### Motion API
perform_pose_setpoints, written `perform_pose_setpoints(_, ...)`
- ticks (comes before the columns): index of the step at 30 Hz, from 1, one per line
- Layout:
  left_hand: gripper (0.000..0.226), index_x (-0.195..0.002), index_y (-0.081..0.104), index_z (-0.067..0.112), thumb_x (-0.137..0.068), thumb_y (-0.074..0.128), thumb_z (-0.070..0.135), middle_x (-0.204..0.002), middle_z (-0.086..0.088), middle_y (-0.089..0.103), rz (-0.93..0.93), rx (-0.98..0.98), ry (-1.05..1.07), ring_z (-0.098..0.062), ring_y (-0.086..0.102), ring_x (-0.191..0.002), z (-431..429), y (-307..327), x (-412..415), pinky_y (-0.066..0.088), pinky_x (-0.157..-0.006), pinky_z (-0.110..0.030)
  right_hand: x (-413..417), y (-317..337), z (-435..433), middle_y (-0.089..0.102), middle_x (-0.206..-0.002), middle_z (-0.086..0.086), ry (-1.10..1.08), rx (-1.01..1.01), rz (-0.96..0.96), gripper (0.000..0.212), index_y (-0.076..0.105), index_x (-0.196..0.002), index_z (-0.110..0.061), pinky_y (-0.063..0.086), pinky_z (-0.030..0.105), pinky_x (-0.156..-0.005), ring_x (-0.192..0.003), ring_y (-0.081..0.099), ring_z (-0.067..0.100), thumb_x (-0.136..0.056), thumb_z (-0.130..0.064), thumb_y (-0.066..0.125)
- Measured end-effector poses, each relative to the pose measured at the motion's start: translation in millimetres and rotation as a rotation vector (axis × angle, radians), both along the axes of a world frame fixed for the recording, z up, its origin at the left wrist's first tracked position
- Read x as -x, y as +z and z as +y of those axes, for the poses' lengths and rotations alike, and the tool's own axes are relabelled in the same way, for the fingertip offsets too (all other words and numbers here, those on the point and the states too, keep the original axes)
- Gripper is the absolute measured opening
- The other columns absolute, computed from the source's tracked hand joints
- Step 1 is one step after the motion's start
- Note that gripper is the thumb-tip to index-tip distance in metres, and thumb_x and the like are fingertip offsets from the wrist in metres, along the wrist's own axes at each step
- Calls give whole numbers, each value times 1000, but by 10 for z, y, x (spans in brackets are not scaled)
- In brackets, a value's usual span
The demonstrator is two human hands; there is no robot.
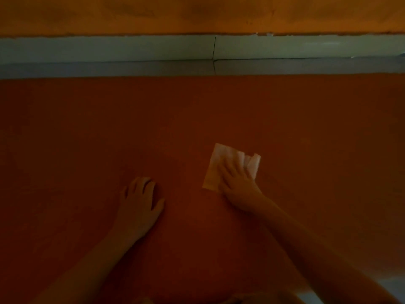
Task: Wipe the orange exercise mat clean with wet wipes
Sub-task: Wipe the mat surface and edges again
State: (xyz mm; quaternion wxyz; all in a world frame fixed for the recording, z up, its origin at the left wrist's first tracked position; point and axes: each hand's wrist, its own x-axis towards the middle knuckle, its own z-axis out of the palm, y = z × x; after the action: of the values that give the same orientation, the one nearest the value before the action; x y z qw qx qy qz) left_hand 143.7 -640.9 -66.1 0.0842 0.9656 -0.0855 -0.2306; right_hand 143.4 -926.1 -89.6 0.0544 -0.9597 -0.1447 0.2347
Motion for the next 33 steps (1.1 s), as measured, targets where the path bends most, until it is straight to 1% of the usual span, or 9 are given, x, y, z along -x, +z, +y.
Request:
perform_pose_setpoints(4, 69, -154, -2, 28, -98, 26, 57, -160, 5, -16, 48, -56, -20, -17, -16, -147, -76, -47, -228, -2, -119, -48, 106, -36, 196, -20, -157, -5, 188, -172, 36, 62, -4, -151, -28, -18, 43, -114, -142, -29, 21, -96, -55, 6)
perform_pose_setpoints(8, 70, -153, -3, 31, -97, 26, 60, -159, 7, -19, 75, -59, 12, -16, -18, -146, -148, -91, -380, -3, -119, -50, -493, -184, -256, 23, -156, 14, 247, 9, -151, 62, 31, -146, -13, 27, 57, -110, -142, 20, 42, -94, -46, 29)
perform_pose_setpoints(9, 70, -153, 0, 31, -96, 24, 62, -160, 6, -15, 57, -68, 12, -17, -16, -147, -154, -105, -382, -2, -119, -50, -713, -171, -359, 20, -156, 17, 171, 61, -167, 66, 27, -148, -11, 29, 61, -108, -142, 19, 44, -92, -47, 26)
perform_pose_setpoints(13, 87, -151, 24, 28, -77, 4, 71, -158, 4, 10, -24, -31, 28, -19, 3, -147, -163, -133, -437, 11, -118, -51, -1261, -232, -383, -21, -157, 10, -148, 74, -135, 68, -7, -153, -16, -5, 56, -117, -140, -27, 30, -98, -47, 18)
perform_pose_setpoints(18, 77, -153, -4, 32, -92, 26, 68, -158, 7, -22, 5, -55, 30, -17, -22, -145, -210, -133, -797, -5, -118, -51, -1179, -247, -108, -26, -155, 1, 40, -6, -95, 68, -16, -148, -24, -12, 50, -115, -142, -28, 27, -91, -56, 2)
perform_pose_setpoints(21, 79, -152, -6, 35, -91, 35, 65, -153, 12, -29, 17, -22, 11, -15, -25, -143, -201, -126, -953, -6, -118, -52, -1353, -243, -405, -15, -156, 2, 232, -30, -156, 73, -3, -148, -23, -6, 49, -115, -144, -17, 27, -88, -64, 4)
perform_pose_setpoints(24, 82, -153, 0, 35, -89, 41, 65, -158, 10, -20, 31, -13, -11, -17, -20, -145, -164, -168, -1002, -1, -119, -54, -1744, -253, -603, -14, -158, 6, 97, 9, -200, 70, -3, -151, -23, 3, 58, -117, -144, -15, 31, -93, -60, 13)
perform_pose_setpoints(28, 89, -153, 5, 34, -84, 53, 64, -157, 12, -19, -7, 3, -34, -17, -19, -145, -190, -170, -1111, 0, -118, -55, -2243, -272, -311, -22, -158, 4, -235, -28, -131, 66, -8, -153, -22, -11, 58, -114, -142, -25, 31, -101, -47, 24)
perform_pose_setpoints(33, 96, -151, -7, 37, -83, 55, 64, -146, 17, -32, 82, -52, -91, -18, -23, -144, -243, -89, -1245, 0, -117, -56, -2233, -241, 83, -22, -158, 2, 40, -81, -145, 64, -10, -152, -25, -9, 54, -117, -143, -25, 27, -101, -48, 21)
